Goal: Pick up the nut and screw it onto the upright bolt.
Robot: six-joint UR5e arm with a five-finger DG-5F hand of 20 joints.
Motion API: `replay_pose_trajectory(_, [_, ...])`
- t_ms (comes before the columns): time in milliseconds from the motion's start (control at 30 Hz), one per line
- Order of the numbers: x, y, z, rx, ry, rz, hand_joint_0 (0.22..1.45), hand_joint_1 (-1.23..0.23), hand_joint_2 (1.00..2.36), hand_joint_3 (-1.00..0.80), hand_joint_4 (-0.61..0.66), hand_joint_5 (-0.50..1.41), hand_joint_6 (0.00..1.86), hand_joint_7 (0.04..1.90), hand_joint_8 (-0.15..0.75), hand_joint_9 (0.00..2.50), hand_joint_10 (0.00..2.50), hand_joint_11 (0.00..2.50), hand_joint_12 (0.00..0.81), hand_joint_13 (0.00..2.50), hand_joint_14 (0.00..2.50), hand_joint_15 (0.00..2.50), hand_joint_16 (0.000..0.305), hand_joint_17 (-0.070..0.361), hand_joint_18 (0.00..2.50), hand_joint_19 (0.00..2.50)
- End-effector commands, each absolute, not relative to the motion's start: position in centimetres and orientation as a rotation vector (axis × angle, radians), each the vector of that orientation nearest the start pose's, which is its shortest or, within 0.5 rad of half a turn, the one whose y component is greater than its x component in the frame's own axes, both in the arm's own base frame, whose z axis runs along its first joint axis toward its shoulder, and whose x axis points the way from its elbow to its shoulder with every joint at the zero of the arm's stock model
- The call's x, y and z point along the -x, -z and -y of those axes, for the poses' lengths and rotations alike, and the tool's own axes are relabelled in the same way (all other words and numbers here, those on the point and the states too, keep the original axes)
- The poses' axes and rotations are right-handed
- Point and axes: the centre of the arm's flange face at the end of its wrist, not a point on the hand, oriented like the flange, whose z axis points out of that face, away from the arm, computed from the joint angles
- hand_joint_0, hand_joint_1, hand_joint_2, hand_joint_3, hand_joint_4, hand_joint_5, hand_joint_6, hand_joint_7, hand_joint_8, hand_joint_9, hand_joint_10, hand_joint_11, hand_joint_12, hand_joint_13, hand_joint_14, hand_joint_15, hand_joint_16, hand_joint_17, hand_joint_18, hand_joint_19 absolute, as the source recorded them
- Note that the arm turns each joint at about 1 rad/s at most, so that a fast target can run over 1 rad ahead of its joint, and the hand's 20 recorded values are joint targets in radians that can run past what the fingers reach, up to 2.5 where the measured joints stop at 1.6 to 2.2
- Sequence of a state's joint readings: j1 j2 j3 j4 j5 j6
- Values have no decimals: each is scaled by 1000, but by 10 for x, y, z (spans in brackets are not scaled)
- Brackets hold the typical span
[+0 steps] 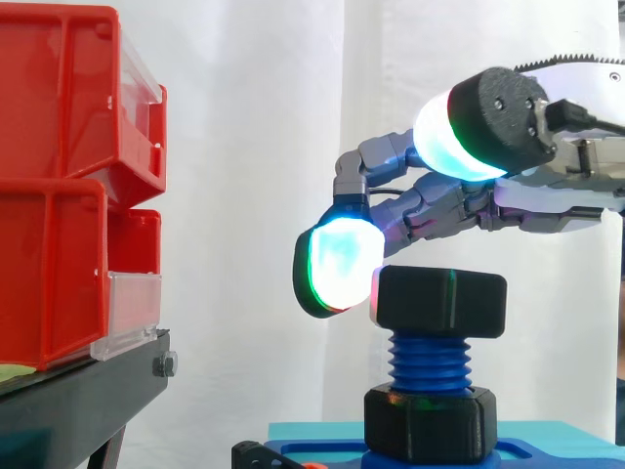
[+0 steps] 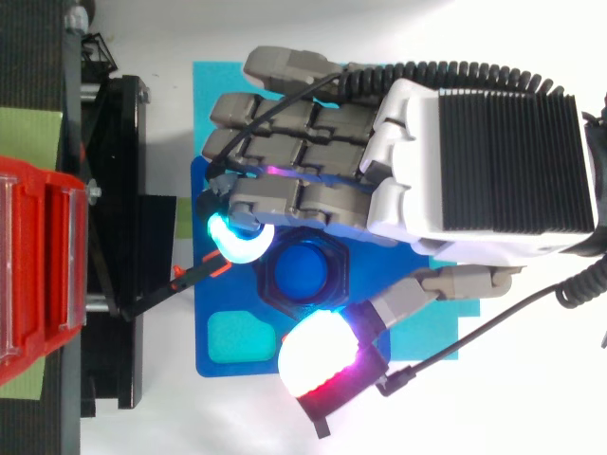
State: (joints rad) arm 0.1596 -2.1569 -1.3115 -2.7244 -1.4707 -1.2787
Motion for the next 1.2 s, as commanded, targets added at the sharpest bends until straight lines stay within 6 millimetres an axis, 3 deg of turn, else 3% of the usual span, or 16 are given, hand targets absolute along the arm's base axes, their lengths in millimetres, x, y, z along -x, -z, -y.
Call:
replay_pose_trajectory(0, [-728,-300,33,-174,-286,-1477,523,-203,1000,-500,253,-36,500,1458,309,620,0,0,269,488,0,0,27,60,224,0])
replay_pose_trajectory(367, [-724,-297,42,-150,-263,-1514,527,-231,1000,-500,240,-17,529,1443,311,697,0,0,252,552,0,0,24,55,272,0])
replay_pose_trajectory(533, [-722,-295,49,-148,-261,-1530,533,-245,1000,-500,204,-2,612,1288,304,800,0,0,231,605,0,0,22,49,327,0])
replay_pose_trajectory(800, [-721,-298,57,-140,-268,-1524,538,-237,1000,-500,165,22,617,1246,284,922,0,0,207,662,0,0,19,42,379,0])
replay_pose_trajectory(1000, [-727,-314,64,-127,-279,-1501,531,-171,1000,-500,192,25,500,1438,289,931,0,0,213,658,0,0,19,44,368,0])
replay_pose_trajectory(1167, [-730,-327,75,-111,-292,-1488,522,-132,1000,-500,254,-24,504,1246,292,921,0,0,227,641,0,0,21,48,346,0])
